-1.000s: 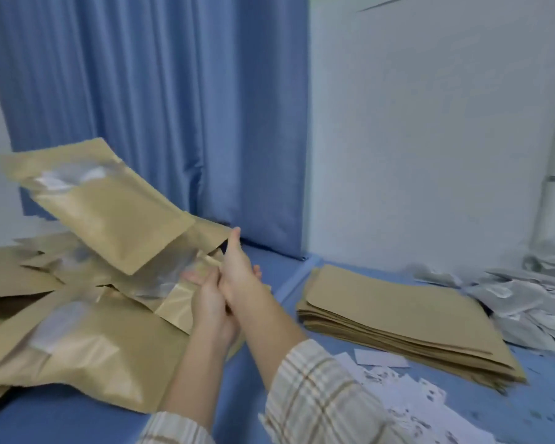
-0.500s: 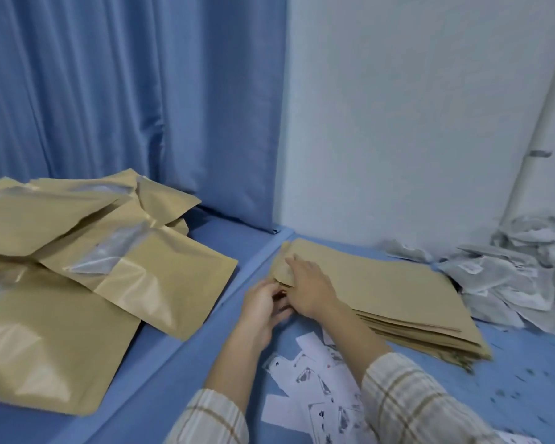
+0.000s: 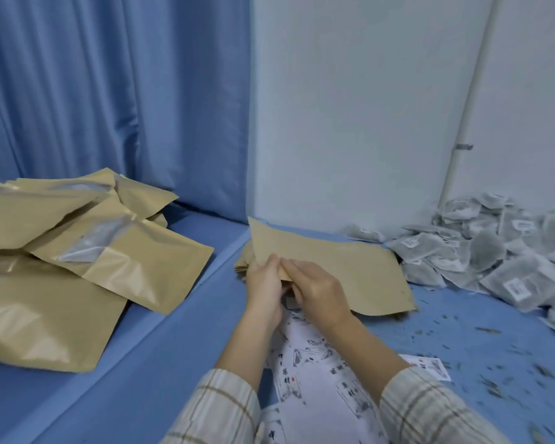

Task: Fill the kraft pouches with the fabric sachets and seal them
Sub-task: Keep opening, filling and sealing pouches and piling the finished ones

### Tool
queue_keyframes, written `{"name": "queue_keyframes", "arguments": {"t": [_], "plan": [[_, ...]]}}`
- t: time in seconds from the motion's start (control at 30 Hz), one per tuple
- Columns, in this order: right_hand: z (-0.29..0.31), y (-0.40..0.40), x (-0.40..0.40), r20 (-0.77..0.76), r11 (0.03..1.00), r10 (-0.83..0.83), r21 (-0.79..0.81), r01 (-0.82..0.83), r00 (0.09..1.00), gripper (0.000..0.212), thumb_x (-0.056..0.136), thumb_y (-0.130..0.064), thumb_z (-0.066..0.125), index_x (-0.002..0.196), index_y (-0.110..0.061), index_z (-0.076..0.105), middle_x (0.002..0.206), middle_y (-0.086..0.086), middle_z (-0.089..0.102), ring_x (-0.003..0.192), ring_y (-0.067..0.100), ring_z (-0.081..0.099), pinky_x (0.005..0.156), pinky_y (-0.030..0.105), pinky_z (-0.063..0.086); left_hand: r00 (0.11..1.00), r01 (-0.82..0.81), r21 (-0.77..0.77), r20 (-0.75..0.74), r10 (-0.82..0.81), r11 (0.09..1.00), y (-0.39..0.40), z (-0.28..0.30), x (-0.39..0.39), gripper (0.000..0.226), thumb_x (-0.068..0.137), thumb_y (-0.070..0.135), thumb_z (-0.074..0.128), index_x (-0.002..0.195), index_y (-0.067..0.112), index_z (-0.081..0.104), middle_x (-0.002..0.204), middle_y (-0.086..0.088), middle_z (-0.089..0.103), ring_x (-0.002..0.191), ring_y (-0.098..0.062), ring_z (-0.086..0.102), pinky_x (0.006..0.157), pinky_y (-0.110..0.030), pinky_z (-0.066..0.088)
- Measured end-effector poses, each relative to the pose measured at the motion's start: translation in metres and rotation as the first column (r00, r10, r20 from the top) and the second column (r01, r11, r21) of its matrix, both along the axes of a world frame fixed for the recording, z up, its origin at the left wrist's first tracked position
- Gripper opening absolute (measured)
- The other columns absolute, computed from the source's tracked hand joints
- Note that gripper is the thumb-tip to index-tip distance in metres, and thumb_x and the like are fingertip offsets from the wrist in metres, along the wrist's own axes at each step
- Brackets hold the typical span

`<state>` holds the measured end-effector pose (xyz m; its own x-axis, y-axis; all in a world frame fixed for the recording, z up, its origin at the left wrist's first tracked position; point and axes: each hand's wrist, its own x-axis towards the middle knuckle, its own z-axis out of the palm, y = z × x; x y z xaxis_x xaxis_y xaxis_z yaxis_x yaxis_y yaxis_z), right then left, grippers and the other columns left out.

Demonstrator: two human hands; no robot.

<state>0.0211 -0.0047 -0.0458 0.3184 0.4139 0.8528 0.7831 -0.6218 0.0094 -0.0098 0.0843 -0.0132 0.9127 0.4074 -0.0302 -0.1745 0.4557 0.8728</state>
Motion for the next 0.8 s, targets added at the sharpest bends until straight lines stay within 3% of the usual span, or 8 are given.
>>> {"name": "queue_keyframes", "arguments": {"t": [0.1,0.2,0.33,0.4,0.47,0.57,0.67,0.8], "plan": [[0.025,-0.004,-0.025,-0.260,0.981,0.152,0.157,-0.113,0.954,0.044,0.077,0.005,0.064,0.118,-0.010,0.064,0.115,0.001,0.067,0.104,0.017,0.064,0.084,0.024,0.051,0.984,-0.178,0.402,0.071,0.163,0.898,-0.017,0.013,-0.020,0.042,0.098,0.009,0.035,0.138,0.018,0.042,0.128,-0.011,0.058,0.108,-0.023,0.057,0.096,-0.035,0.046],[0.054,-0.012,-0.048,-0.580,0.871,0.463,0.439,-0.222,0.670,0.050,0.085,0.002,0.052,0.124,-0.029,0.058,0.115,-0.022,0.062,0.103,-0.007,0.057,0.089,0.012,0.044,0.941,-0.339,0.673,0.248,0.231,0.658,-0.027,0.025,-0.037,0.052,0.100,0.013,0.029,0.150,0.029,0.022,0.135,-0.005,0.053,0.116,-0.019,0.053,0.084,-0.009,0.040],[0.092,-0.042,-0.059,-0.428,0.438,0.898,0.891,-0.114,0.108,0.034,0.094,-0.010,0.040,0.123,-0.016,0.056,0.086,-0.004,0.072,0.079,0.005,0.066,0.067,0.019,0.052,0.899,-0.435,0.886,0.418,0.129,0.162,-0.046,0.037,-0.059,0.054,0.095,-0.004,0.032,0.148,0.007,0.026,0.152,-0.016,0.029,0.138,-0.035,0.030,0.112,-0.046,0.027],[0.101,-0.059,-0.063,-0.331,0.333,0.941,0.942,-0.028,0.069,0.027,0.097,-0.029,0.041,0.107,-0.018,0.063,0.079,0.000,0.072,0.071,0.010,0.068,0.058,0.023,0.053,0.864,-0.448,0.879,0.472,0.176,-0.162,-0.061,0.035,-0.070,0.051,0.090,-0.003,0.035,0.141,-0.002,0.036,0.147,-0.022,0.035,0.132,-0.045,0.036,0.105,-0.055,0.033],[0.096,-0.072,-0.065,-0.419,0.415,0.879,0.907,0.068,0.225,0.033,0.096,-0.024,0.045,0.075,-0.019,0.070,0.063,-0.003,0.067,0.054,0.007,0.063,0.046,0.018,0.047,0.923,-0.274,0.914,0.337,0.184,-0.300,-0.081,0.036,-0.084,0.054,0.090,0.005,0.037,0.143,-0.003,0.031,0.152,-0.023,0.025,0.137,-0.046,0.025,0.109,-0.056,0.026],[0.068,-0.096,-0.065,-0.606,0.526,0.704,0.795,0.303,0.370,0.029,0.087,-0.012,0.055,0.059,-0.016,0.058,0.059,0.005,0.055,0.056,0.017,0.052,0.054,0.023,0.041,0.997,0.030,0.972,-0.013,0.073,-0.233,-0.107,0.023,-0.091,0.077,0.088,0.027,0.045,0.149,0.002,0.007,0.158,-0.017,-0.003,0.145,-0.036,-0.002,0.116,-0.050,0.005],[0.034,-0.130,-0.068,-0.681,0.488,0.660,0.710,0.508,0.318,0.011,0.084,-0.008,0.061,0.074,-0.004,0.060,0.065,0.011,0.057,0.062,0.021,0.055,0.057,0.028,0.044,0.971,0.210,0.969,-0.223,-0.090,-0.131,-0.130,0.005,-0.095,0.081,0.074,0.044,0.061,0.140,0.013,0.027,0.149,-0.013,0.021,0.139,-0.029,0.016,0.112,-0.042,0.019],[0.002,-0.162,-0.079,-0.643,0.448,0.747,0.675,0.587,0.169,0.015,0.085,-0.004,0.060,0.071,-0.003,0.059,0.051,0.007,0.058,0.042,0.016,0.050,0.043,0.020,0.040,0.912,0.401,0.827,-0.320,-0.258,0.393,-0.151,-0.006,-0.095,0.056,0.057,0.041,0.056,0.103,0.009,0.055,0.113,-0.011,0.056,0.109,-0.029,0.052,0.090,-0.038,0.044]]}}
